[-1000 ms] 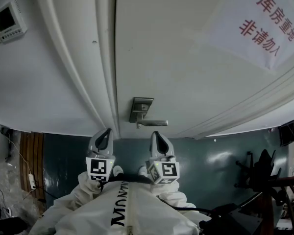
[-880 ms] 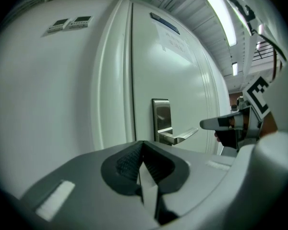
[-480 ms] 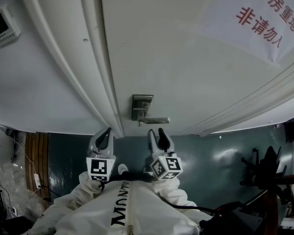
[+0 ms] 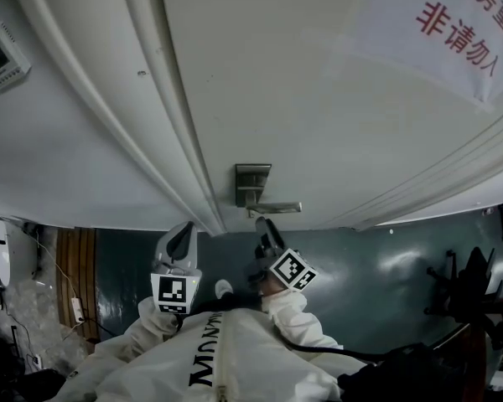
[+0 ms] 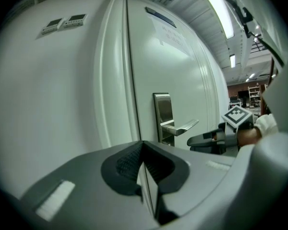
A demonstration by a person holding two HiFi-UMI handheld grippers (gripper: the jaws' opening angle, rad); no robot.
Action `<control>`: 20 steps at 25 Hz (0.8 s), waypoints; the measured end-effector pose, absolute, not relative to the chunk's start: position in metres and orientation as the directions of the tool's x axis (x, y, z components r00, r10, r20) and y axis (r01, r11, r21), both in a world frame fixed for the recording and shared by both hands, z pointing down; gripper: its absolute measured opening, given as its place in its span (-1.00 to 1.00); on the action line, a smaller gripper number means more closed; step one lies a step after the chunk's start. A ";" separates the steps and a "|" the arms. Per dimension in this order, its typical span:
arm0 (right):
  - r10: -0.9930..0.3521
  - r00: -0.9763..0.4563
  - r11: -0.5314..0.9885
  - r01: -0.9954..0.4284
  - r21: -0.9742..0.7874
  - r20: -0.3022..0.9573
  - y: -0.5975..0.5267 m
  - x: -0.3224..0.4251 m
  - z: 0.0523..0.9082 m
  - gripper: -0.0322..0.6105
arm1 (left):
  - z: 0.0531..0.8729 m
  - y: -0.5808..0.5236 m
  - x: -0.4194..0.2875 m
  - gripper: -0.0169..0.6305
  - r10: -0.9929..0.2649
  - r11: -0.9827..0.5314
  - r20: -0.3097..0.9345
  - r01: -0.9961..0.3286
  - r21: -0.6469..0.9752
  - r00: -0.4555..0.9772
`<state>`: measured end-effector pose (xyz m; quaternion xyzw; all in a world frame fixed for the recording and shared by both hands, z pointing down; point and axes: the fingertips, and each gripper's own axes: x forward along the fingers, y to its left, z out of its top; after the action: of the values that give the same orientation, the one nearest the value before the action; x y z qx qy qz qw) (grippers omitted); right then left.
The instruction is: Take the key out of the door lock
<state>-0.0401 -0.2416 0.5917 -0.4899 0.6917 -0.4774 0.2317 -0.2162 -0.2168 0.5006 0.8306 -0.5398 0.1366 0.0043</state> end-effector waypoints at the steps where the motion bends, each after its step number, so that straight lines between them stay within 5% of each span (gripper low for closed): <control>1: -0.898 -0.419 0.044 -0.396 -0.917 0.137 -0.243 -0.043 0.597 -0.44 | 0.502 -0.217 -0.218 -0.95 -0.896 -0.415 0.237 -0.898 -0.143 0.376; 20: -0.903 -0.429 0.009 -0.039 -0.999 0.009 -0.270 -0.065 0.612 -0.53 | 0.514 -0.214 -0.223 -0.95 -0.892 -0.405 0.277 -0.903 -0.141 0.357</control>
<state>-0.0650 -0.2700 0.6117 -0.3877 0.6077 -0.5877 0.3675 -0.2229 -0.2143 0.5139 0.8234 -0.5452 0.1561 0.0178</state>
